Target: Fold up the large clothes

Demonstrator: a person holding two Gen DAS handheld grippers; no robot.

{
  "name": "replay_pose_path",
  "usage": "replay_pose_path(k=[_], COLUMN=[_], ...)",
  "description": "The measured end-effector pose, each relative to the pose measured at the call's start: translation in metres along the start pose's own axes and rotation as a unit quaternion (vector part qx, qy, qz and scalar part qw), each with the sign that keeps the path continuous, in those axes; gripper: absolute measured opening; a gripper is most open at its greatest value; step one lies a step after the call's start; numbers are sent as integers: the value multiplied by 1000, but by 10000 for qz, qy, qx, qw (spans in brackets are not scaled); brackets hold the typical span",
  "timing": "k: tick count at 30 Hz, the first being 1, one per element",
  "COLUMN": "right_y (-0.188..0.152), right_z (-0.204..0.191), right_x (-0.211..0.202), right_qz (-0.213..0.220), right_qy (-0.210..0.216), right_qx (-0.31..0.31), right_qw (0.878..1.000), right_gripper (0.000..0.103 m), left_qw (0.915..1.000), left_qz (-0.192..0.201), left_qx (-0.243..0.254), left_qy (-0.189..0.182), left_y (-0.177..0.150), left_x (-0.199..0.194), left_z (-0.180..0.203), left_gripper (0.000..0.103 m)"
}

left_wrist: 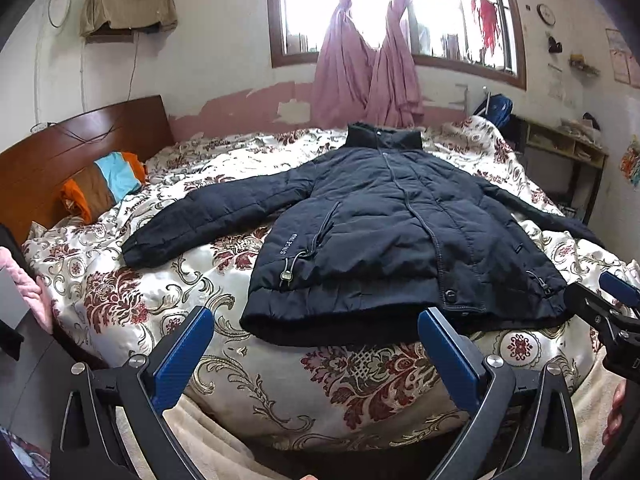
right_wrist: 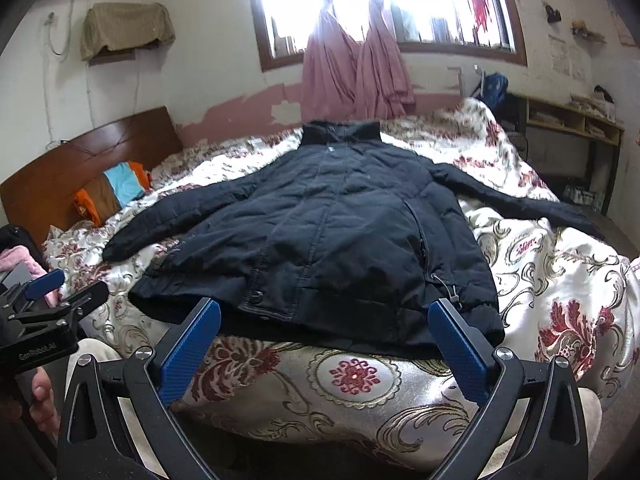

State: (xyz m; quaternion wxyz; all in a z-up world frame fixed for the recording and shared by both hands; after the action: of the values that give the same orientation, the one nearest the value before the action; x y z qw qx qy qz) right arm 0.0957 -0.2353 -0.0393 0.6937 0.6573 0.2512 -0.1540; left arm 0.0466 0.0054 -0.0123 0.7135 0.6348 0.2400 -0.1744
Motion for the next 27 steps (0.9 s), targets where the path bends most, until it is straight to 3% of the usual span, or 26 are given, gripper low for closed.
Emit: replay_pose_path(k=[5, 12, 22, 27], right_y=[14, 36, 51, 53], right_z=[20, 60, 151, 200], right_x=[24, 53, 98, 118], right_qz=[-317, -569, -962, -1159], right_qy=[-187, -557, -1311, -1864], right_qx=[76, 172, 611, 676], right_qw=[9993, 9967, 9848, 9733], right_gripper=[102, 102, 102, 102], left_qw=[9997, 9978, 9949, 9927], left_qz=[-203, -628, -687, -716], left_qx=[85, 169, 534, 638], left_qy=[76, -144, -519, -737], left_y=[16, 48, 99, 116], left_x=[20, 60, 110, 139], left_z=[12, 43, 109, 147], left_gripper=[103, 103, 103, 103])
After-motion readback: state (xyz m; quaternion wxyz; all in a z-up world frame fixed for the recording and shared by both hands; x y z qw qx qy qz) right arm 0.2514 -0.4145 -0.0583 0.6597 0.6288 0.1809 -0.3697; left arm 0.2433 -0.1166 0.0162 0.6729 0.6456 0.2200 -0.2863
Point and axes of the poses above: each gripper's, at about its wrist camera, not at the fingertips, and x roughly the way its jaws point, z to its right, y to its top, the point moved 2 cm from there along x, roughly the way its jaws point, and after that the axes turned 10 degrees about -x, right-handed, at the moved point
